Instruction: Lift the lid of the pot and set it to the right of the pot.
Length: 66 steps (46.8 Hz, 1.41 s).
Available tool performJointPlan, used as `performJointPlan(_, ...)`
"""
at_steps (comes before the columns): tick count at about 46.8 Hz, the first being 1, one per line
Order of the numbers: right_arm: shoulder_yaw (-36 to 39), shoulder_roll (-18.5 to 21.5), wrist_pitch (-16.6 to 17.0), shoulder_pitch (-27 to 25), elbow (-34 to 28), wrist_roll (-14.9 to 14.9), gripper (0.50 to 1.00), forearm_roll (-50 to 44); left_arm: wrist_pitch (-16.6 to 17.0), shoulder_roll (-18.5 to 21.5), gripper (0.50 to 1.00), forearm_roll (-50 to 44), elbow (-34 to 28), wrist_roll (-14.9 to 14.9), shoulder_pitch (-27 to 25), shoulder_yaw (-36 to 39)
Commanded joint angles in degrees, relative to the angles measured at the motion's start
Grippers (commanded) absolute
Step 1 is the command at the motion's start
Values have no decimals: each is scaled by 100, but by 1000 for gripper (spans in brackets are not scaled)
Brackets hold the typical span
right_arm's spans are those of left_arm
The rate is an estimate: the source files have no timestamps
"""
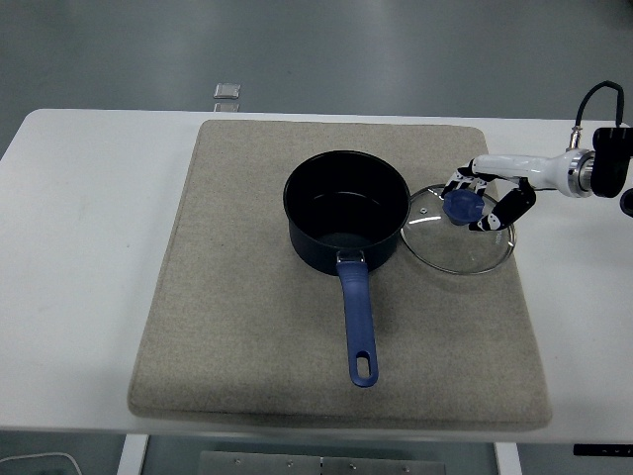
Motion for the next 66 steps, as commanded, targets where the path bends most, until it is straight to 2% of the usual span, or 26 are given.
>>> performJointPlan(1,-2,0,14,-7,-3,-8,895,3,0,0,1000,0,2,0,0,0)
performJointPlan(22,165,-106,102,168,-11,10,897,178,0,0,1000,0,2,0,0,0)
performJointPlan(30,604,-237,514,300,-20,10,897,661,0,0,1000,0,-7,0,0,0)
performJointPlan(40,1202,-176,506,265,-187,1,897,1540,0,0,1000,0,2,0,0,0)
performJointPlan(53,1483,377,471,230,-872,-34,897,3166,0,0,1000,0,2,0,0,0)
performJointPlan(61,1483,887,181,63,-1549,-52,897,4220,0,0,1000,0,-7,0,0,0)
performJointPlan(66,1475,1089,163,28,-1945,-87,897,4976,0,0,1000,0,2,0,0,0)
